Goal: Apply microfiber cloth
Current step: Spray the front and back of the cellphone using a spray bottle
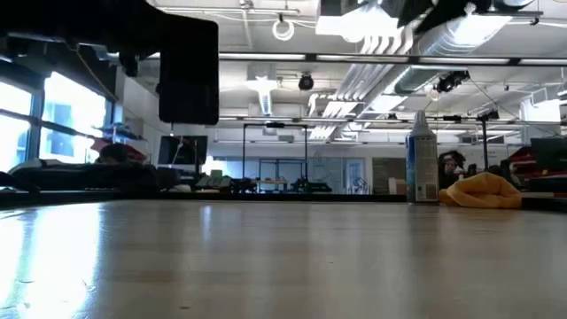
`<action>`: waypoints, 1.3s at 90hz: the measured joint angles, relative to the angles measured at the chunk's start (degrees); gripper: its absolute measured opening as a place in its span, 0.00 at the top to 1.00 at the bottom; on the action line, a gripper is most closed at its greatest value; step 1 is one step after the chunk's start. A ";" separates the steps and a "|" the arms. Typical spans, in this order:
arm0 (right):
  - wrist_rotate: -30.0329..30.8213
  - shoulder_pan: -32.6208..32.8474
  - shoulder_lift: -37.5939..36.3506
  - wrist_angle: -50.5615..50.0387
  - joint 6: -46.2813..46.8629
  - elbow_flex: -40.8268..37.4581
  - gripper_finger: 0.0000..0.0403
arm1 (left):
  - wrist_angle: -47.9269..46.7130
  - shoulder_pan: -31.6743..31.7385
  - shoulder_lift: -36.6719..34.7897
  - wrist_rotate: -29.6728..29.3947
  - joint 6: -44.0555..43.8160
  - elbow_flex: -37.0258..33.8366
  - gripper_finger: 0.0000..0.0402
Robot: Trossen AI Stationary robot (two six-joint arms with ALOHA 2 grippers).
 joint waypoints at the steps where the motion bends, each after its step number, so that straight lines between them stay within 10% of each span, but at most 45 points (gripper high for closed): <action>1: -0.17 -0.90 0.00 -0.23 0.08 0.00 0.50 | 0.00 0.08 0.02 0.00 -0.04 0.00 0.96; 51: -27.10 -43.69 9.17 11.73 -12.55 -0.02 0.49 | 0.37 1.35 -0.02 0.54 0.26 0.02 0.96; 117: -28.19 -47.73 17.36 12.10 -12.19 -0.02 0.65 | 0.06 1.26 -0.02 2.99 -0.59 0.09 0.96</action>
